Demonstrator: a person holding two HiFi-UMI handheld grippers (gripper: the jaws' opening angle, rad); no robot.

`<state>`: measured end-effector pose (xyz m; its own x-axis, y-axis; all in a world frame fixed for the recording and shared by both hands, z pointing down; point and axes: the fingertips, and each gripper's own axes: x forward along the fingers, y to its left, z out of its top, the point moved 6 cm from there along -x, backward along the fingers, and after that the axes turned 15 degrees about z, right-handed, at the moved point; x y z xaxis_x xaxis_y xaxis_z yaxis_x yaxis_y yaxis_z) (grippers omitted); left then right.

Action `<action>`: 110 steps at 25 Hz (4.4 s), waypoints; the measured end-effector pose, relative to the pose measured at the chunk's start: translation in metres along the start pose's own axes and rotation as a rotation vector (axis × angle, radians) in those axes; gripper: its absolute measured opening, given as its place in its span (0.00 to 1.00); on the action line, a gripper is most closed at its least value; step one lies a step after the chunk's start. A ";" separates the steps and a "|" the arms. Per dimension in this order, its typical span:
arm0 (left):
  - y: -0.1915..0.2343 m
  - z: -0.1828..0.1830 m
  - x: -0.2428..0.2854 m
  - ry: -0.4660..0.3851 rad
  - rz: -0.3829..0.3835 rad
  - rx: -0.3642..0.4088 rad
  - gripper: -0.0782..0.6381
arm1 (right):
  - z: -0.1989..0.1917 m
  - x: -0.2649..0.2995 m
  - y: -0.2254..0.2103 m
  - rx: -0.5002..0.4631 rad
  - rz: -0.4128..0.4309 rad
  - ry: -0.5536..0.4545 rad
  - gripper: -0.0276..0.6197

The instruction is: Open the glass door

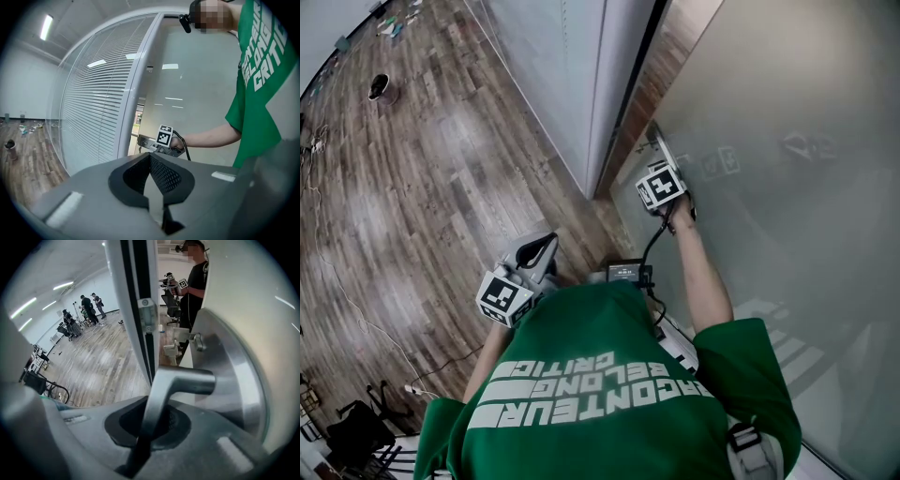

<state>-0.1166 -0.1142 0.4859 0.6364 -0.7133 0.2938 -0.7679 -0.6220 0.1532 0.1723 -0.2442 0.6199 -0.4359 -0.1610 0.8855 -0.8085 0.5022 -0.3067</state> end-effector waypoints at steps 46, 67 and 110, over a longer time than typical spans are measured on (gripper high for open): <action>-0.114 0.009 0.136 0.012 -0.261 0.109 0.12 | -0.108 -0.142 -0.301 0.408 -0.287 -0.154 0.03; -0.182 0.046 0.320 0.049 -0.596 0.118 0.12 | -0.193 -0.171 -0.366 0.547 -0.294 -0.110 0.03; -0.290 0.054 0.420 0.053 -0.641 0.139 0.12 | -0.406 -0.269 -0.487 0.857 -0.403 -0.195 0.03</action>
<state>0.3774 -0.2509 0.5143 0.9574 -0.1730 0.2314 -0.2189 -0.9569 0.1906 0.8437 -0.1000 0.6728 -0.0584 -0.3626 0.9301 -0.8919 -0.3996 -0.2118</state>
